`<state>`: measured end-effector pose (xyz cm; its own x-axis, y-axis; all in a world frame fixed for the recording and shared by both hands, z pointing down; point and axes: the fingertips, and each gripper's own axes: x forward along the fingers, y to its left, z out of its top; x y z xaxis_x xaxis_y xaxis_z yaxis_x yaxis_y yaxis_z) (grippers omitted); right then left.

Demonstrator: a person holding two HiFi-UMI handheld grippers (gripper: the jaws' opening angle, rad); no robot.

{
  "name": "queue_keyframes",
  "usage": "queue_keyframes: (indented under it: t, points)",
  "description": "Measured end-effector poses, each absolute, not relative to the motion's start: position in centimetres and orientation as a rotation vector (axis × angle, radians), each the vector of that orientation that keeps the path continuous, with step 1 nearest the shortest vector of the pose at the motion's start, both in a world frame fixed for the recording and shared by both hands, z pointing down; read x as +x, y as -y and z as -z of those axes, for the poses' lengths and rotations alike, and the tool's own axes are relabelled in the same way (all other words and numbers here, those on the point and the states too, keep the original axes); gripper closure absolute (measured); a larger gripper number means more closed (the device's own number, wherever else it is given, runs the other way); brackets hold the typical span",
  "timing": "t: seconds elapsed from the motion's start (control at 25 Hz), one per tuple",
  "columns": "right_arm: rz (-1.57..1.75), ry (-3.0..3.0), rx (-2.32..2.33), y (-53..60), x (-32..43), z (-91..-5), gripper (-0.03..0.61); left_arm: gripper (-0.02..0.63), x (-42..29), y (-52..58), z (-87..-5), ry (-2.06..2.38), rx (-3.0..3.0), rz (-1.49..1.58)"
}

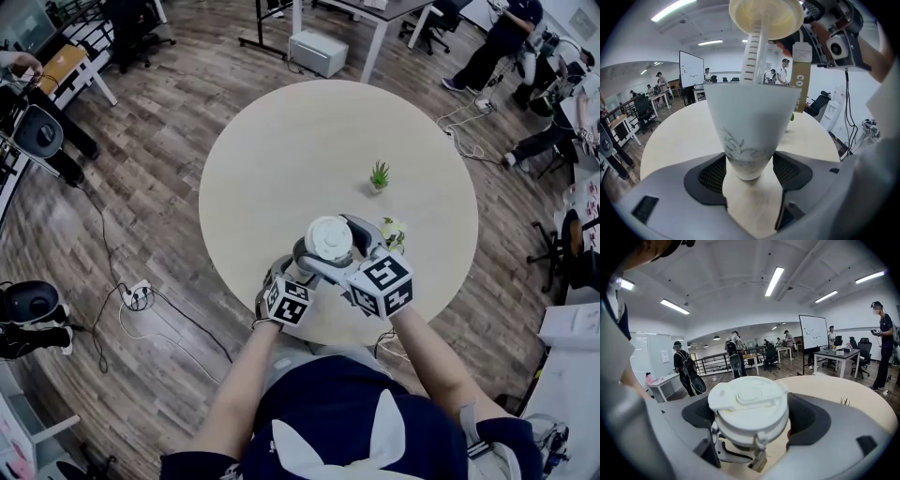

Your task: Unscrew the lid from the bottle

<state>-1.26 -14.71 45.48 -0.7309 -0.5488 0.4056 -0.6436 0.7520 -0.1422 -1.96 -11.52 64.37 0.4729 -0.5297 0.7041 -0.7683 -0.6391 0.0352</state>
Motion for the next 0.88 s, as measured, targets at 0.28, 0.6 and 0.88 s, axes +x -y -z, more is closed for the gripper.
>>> queue_keyframes:
  t: [0.28, 0.6, 0.88]
  points:
    - [-0.434, 2.638, 0.942, 14.8, -0.6, -44.6, 0.120, 0.290, -1.9, 11.7, -64.4, 1.090, 2.373, -0.967]
    - [-0.549, 2.681, 0.975, 14.8, 0.2, -43.8, 0.120, 0.290, -1.9, 11.5, -64.3, 1.087, 2.363, -0.964]
    - [-0.637, 2.701, 1.034, 14.9, 1.1, -43.7, 0.120, 0.290, -2.1, 11.5, -64.4, 1.081, 2.360, -0.970]
